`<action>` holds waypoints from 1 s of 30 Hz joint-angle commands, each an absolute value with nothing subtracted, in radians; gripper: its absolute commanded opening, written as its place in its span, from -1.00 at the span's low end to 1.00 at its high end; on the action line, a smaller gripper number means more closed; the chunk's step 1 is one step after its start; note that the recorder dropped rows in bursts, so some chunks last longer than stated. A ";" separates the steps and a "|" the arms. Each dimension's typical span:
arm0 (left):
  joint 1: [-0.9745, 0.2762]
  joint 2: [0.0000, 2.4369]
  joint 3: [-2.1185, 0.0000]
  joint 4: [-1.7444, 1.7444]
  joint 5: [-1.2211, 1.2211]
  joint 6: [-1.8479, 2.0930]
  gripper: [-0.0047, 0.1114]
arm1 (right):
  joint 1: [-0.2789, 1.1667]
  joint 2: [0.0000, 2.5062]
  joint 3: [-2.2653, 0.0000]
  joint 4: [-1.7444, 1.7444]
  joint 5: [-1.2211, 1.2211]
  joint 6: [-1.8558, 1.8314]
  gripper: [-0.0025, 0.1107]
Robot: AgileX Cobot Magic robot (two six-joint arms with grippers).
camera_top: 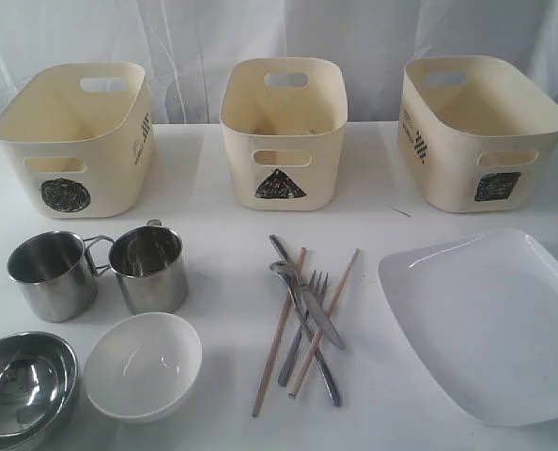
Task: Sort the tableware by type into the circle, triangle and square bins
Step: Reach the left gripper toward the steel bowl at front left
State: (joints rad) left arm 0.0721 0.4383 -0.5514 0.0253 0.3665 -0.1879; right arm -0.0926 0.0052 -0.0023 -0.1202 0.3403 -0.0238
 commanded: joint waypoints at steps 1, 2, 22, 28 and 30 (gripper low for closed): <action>0.077 0.745 -0.677 0.137 0.626 -0.159 -0.89 | -0.089 0.000 0.000 -0.129 0.336 -0.030 -0.96; 0.077 0.794 -0.695 0.113 0.626 -0.156 -0.86 | -0.089 0.000 0.000 -0.129 0.336 -0.030 -0.96; 0.077 1.318 -0.709 -0.277 0.767 0.269 0.39 | -0.089 0.000 0.000 -0.129 0.336 -0.030 -0.96; 0.077 1.397 -0.709 -0.277 0.681 0.269 0.39 | -0.089 0.000 0.000 -0.129 0.336 -0.030 -0.96; 0.077 1.421 -0.709 -0.277 0.638 0.269 0.39 | -0.089 0.000 0.000 -0.129 0.336 -0.030 -0.96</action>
State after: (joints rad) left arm 0.0736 1.3941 -0.7038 -0.2646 0.6798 0.2663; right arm -0.0926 0.0052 -0.0023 -0.1202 0.3403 -0.0238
